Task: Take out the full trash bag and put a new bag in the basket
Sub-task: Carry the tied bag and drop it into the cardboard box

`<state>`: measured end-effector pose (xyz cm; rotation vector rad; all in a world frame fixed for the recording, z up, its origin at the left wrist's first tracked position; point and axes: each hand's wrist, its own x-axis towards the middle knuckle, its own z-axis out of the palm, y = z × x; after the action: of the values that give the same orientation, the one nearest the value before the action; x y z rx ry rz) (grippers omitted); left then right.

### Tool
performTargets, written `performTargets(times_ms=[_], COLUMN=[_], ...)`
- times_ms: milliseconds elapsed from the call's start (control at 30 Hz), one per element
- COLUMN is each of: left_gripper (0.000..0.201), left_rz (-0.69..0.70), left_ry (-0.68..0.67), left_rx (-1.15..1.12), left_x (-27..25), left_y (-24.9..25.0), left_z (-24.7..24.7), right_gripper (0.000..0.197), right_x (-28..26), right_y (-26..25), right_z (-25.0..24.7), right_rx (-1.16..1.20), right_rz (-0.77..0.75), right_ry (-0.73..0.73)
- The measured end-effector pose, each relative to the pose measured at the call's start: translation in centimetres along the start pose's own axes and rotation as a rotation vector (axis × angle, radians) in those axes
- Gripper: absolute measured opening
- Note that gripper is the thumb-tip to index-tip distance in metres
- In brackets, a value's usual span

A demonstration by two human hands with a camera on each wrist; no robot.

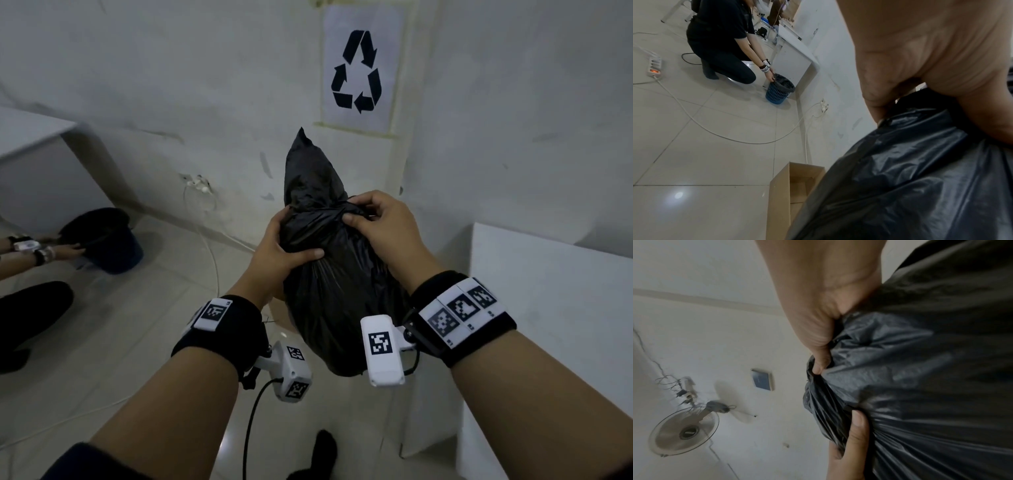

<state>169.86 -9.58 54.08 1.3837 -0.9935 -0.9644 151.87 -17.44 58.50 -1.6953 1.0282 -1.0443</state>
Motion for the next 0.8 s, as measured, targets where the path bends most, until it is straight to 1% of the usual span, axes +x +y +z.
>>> performTargets(times_ms=[200, 400, 533, 633, 700, 800], left_gripper=[0.094, 0.097, 0.087, 0.076, 0.069, 0.064], left_rz=[-0.016, -0.026, 0.05, 0.103, 0.122, 0.15], left_ry=[-0.023, -0.065, -0.014, 0.033, 0.021, -0.027], left_rx=[-0.021, -0.033, 0.067, 0.156, 0.213, 0.222], left_x=[8.6, 16.1, 19.7, 22.0, 23.3, 25.0], left_y=[-3.2, -8.7, -13.2, -19.0, -23.7, -31.3], left_z=[-2.2, -4.7, -6.1, -7.5, -8.2, -8.9], right_gripper=[0.015, 0.016, 0.024, 0.025, 0.023, 0.02], right_x=[7.4, 13.0, 15.4, 17.0, 17.9, 18.6], right_y=[4.0, 8.6, 12.5, 16.7, 20.5, 27.0], right_z=[3.9, 8.2, 10.6, 12.8, 14.3, 16.6], right_rx=[0.033, 0.08, 0.114, 0.115, 0.121, 0.108], right_rz=[0.063, 0.118, 0.134, 0.131, 0.121, 0.107], right_ry=[0.086, 0.163, 0.223, 0.267, 0.286, 0.285])
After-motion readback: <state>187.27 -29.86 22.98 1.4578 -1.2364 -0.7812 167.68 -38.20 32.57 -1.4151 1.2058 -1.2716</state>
